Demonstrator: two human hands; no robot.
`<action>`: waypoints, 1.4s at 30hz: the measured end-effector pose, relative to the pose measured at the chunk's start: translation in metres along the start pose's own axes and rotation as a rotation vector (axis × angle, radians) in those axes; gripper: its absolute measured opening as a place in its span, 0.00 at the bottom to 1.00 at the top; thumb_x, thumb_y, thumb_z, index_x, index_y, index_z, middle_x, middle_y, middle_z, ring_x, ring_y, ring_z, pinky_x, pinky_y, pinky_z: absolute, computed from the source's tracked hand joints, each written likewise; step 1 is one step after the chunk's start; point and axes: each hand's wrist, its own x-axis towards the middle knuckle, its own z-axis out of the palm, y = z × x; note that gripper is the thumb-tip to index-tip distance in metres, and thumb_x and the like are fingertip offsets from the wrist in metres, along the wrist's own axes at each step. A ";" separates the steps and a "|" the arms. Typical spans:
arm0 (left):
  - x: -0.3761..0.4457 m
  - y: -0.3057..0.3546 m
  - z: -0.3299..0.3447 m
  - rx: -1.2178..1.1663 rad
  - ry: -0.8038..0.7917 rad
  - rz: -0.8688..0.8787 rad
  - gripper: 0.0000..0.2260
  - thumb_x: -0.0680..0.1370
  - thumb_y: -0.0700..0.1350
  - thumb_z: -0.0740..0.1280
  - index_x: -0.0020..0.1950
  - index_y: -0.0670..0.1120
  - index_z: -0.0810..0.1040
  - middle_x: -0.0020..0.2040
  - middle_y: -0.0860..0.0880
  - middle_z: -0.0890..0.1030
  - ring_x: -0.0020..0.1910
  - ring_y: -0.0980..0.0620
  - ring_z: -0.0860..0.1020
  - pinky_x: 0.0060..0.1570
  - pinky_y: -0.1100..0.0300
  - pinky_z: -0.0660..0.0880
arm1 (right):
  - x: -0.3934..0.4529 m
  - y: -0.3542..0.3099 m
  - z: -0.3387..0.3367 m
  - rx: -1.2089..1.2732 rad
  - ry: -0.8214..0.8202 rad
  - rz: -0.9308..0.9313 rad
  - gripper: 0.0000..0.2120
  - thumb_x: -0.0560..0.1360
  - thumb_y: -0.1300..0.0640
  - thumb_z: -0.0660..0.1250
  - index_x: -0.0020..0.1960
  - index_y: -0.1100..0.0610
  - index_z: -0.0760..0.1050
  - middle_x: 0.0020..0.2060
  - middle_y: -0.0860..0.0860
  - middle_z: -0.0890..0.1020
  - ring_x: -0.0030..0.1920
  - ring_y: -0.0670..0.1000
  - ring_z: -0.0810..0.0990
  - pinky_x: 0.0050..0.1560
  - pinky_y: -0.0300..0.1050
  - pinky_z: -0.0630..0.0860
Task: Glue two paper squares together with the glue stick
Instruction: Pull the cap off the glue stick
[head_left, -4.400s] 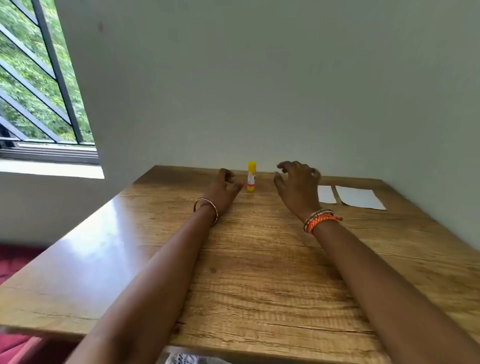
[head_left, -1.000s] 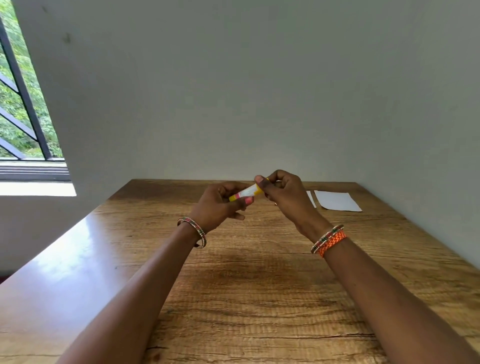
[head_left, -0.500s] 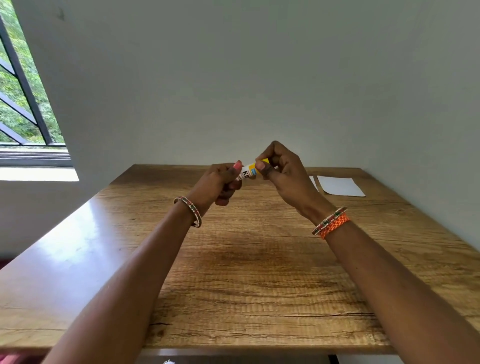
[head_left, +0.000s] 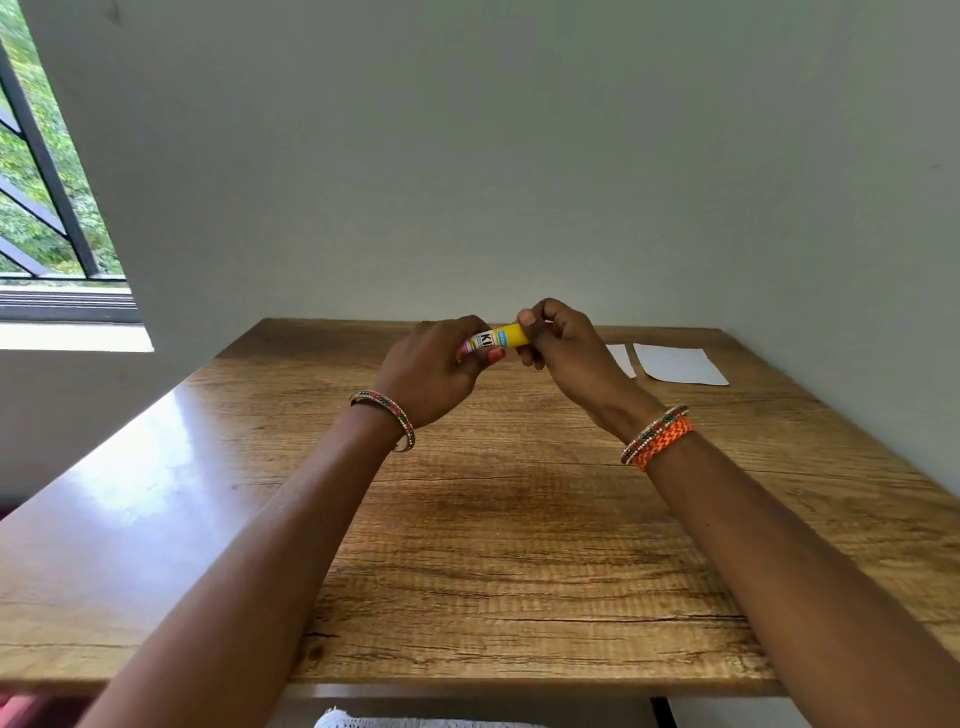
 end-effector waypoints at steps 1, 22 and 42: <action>0.000 0.001 0.000 -0.028 -0.020 -0.002 0.07 0.77 0.50 0.61 0.48 0.48 0.75 0.30 0.52 0.74 0.28 0.52 0.71 0.31 0.56 0.67 | 0.000 -0.001 0.001 0.004 0.011 -0.019 0.10 0.81 0.54 0.56 0.46 0.59 0.70 0.32 0.50 0.74 0.33 0.46 0.71 0.39 0.41 0.68; -0.005 -0.003 -0.014 0.291 -0.226 0.143 0.12 0.75 0.40 0.63 0.56 0.49 0.75 0.50 0.49 0.78 0.48 0.50 0.73 0.39 0.55 0.71 | -0.012 0.000 0.000 -0.223 -0.518 0.223 0.19 0.82 0.50 0.50 0.54 0.61 0.75 0.33 0.51 0.74 0.31 0.47 0.70 0.35 0.42 0.68; -0.009 -0.019 -0.033 -1.320 -0.889 -0.489 0.15 0.71 0.57 0.63 0.33 0.47 0.72 0.22 0.56 0.62 0.19 0.58 0.53 0.17 0.69 0.57 | -0.018 -0.030 -0.003 -0.891 -0.086 -0.817 0.14 0.71 0.71 0.62 0.55 0.61 0.74 0.44 0.57 0.78 0.42 0.55 0.74 0.43 0.50 0.71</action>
